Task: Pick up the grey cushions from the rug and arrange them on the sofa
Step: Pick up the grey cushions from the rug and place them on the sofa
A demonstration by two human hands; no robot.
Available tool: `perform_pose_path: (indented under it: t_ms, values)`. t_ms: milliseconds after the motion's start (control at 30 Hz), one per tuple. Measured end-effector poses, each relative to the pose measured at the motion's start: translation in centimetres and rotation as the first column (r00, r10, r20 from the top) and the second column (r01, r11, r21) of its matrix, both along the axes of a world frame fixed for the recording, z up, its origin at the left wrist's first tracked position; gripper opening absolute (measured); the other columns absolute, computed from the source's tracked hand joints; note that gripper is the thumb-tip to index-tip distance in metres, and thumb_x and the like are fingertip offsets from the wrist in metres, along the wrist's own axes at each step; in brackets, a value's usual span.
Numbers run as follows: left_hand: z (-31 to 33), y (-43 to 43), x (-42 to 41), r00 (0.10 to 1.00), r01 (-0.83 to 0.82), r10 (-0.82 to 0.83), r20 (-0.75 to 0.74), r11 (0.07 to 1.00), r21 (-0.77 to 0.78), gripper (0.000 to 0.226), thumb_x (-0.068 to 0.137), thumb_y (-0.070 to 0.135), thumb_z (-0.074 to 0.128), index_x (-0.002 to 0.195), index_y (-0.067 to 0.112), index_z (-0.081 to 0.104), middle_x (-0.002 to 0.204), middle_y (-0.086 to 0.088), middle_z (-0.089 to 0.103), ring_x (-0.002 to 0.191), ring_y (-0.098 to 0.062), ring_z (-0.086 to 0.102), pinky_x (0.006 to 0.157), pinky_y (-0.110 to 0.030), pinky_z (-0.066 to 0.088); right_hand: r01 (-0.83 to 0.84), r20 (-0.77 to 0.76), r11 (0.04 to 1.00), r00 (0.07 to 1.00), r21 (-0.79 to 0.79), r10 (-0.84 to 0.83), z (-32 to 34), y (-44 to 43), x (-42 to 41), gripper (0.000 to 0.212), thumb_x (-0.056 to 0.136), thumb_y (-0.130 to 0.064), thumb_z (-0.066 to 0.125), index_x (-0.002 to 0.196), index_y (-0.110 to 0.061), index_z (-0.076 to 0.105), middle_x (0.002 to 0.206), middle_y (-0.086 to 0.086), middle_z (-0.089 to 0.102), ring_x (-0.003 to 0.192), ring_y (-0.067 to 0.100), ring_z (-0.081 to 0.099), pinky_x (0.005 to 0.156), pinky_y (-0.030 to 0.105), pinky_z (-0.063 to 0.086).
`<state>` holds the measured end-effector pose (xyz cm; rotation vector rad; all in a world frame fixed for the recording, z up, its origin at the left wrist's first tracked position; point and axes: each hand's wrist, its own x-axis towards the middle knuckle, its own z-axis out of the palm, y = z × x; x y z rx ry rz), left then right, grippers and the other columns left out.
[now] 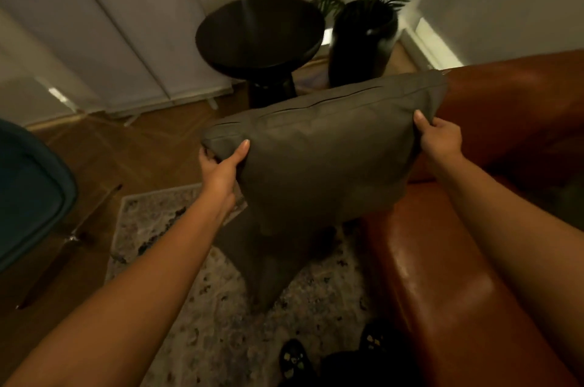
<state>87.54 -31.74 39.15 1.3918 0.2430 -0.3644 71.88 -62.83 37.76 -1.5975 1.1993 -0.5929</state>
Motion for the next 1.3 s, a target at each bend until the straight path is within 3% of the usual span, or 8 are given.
perform_pose_path:
  t_ms: [467,600,767,867,967,1067,1200,1300]
  values:
    - [2.5,-19.9,-5.9,0.939,0.341,-0.341,-0.047,0.94,-0.008,0.07,0.077,0.015,0.075,0.139,0.019,0.041,0.134,-0.005,0.054,0.122,-0.024,0.052,0.103,-0.04,0.044,0.245,0.014,0.967,0.969,0.075,-0.247,3.9,-16.1,-11.8,0.037,0.096,-0.036,0.054,0.11,-0.003,0.066,0.112,0.011,0.064,0.109,0.027,0.058,0.099,0.042,0.047]
    - [1.8,-25.1,-7.9,0.945,0.314,-0.312,-0.096,0.95,0.006,0.068,0.079,0.01,0.073,0.139,0.017,0.04,0.136,-0.006,0.053,0.123,-0.025,0.051,0.103,-0.041,0.044,0.237,-0.022,0.963,0.971,0.126,-0.237,3.7,-20.6,-13.6,0.031,0.099,-0.032,0.05,0.078,-0.012,0.059,0.089,0.001,0.059,0.101,0.024,0.055,0.083,0.034,0.043]
    - [0.8,-30.3,-9.5,0.95,0.291,-0.284,-0.132,0.956,0.044,0.068,0.078,0.009,0.074,0.137,0.016,0.04,0.134,-0.007,0.053,0.122,-0.026,0.052,0.102,-0.043,0.045,0.209,-0.091,0.975,0.975,0.072,-0.202,3.9,-25.8,-14.6,0.038,0.102,-0.033,0.044,0.09,-0.002,0.064,0.105,0.013,0.063,0.115,0.03,0.054,0.072,0.025,0.044]
    - [0.1,-32.8,-10.4,0.948,0.284,-0.269,-0.17,0.956,0.071,0.068,0.08,0.005,0.071,0.138,0.015,0.038,0.136,-0.008,0.05,0.123,-0.027,0.05,0.099,-0.04,0.046,0.207,-0.068,0.975,0.977,0.075,-0.202,3.6,-28.1,-14.9,0.042,0.103,-0.029,0.042,0.127,0.001,0.056,0.132,0.013,0.056,0.124,0.027,0.05,0.081,0.019,0.039]
    - [-1.3,-35.5,-10.8,0.931,0.312,-0.287,-0.227,0.946,0.082,0.067,0.082,0.006,0.07,0.138,0.016,0.034,0.136,-0.007,0.049,0.123,-0.027,0.05,0.094,-0.038,0.047,0.231,-0.097,0.966,0.971,0.118,-0.22,2.5,-30.5,-15.0,0.044,0.103,-0.03,0.041,0.134,0.0,0.05,0.14,0.012,0.05,0.124,0.027,0.05,0.094,0.029,0.041]
    - [-4.4,-37.9,-10.3,0.869,0.406,-0.341,-0.358,0.906,0.123,0.074,0.08,0.015,0.073,0.141,0.017,0.031,0.14,-0.007,0.046,0.125,-0.028,0.048,0.101,-0.045,0.044,0.246,-0.207,0.943,0.958,0.226,-0.2,0.5,-31.7,-16.0,0.044,0.105,-0.03,0.036,0.138,-0.003,0.046,0.143,0.013,0.046,0.106,0.025,0.055,0.08,0.029,0.044]
    - [-11.0,-39.2,-10.1,0.731,0.591,-0.45,-0.513,0.793,0.148,0.098,0.066,0.034,0.08,0.146,0.017,0.026,0.144,-0.005,0.044,0.124,-0.024,0.05,0.088,-0.038,0.051,0.147,-0.199,0.895,0.978,0.42,-0.067,-2.4,-32.1,-15.4,0.059,0.101,-0.047,0.036,0.151,-0.017,0.026,0.129,-0.003,0.048,0.115,0.02,0.05,0.086,0.038,0.045]
    - [-10.1,-40.0,-10.5,0.768,0.559,-0.394,-0.505,0.797,0.229,0.109,0.069,0.029,0.079,0.15,0.015,0.008,0.151,-0.009,0.032,0.131,-0.029,0.042,0.104,-0.044,0.043,0.116,-0.196,0.892,0.98,0.438,-0.031,-3.6,-32.5,-13.8,0.091,0.09,-0.059,0.05,0.154,-0.02,-0.001,0.154,0.003,0.03,0.135,0.031,0.04,0.105,0.049,0.041]
